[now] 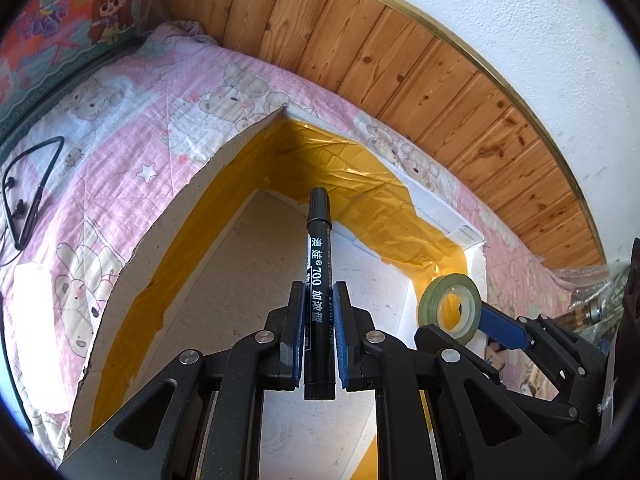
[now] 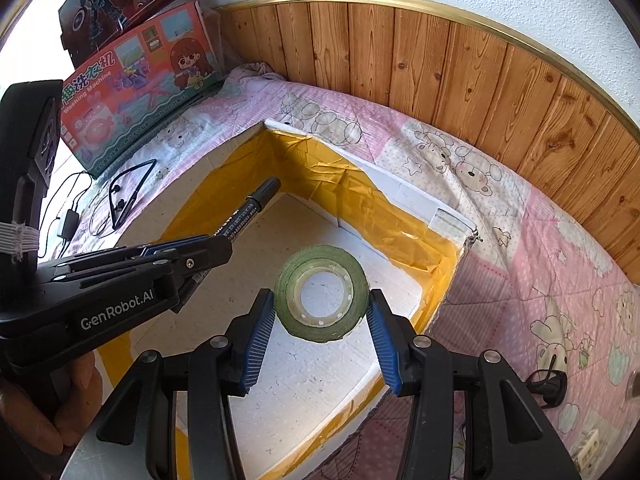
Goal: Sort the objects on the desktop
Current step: 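Carry the marker and tape roll with both grippers into the cardboard box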
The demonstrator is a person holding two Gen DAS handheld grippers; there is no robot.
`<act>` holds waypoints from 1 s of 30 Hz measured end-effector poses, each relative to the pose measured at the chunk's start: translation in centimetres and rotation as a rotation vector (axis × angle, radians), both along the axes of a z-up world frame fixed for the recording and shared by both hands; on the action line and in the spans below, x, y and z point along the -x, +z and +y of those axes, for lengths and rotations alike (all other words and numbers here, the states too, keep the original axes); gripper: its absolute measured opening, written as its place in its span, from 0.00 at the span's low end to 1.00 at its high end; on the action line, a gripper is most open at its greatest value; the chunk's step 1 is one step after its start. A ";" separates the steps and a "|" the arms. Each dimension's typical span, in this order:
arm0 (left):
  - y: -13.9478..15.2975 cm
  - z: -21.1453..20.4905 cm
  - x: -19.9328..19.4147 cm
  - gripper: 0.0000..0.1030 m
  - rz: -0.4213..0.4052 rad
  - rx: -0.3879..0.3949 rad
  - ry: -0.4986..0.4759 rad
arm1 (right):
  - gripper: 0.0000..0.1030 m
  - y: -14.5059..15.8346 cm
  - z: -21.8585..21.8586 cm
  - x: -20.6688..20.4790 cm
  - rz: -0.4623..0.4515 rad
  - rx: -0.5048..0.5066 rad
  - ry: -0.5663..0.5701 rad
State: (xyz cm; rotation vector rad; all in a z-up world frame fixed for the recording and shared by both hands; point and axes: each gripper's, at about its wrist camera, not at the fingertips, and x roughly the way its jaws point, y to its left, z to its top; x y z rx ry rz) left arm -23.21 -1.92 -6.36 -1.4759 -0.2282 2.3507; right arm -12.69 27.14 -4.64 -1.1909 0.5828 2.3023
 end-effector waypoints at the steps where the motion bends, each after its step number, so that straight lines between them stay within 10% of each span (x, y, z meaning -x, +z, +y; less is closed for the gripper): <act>1: -0.1 0.0 0.1 0.13 -0.004 -0.002 -0.001 | 0.47 -0.1 0.1 0.1 -0.008 -0.003 0.002; 30: -4.1 1.1 4.2 0.13 -0.122 -0.053 0.020 | 0.47 -4.6 4.1 4.8 -0.264 -0.010 0.139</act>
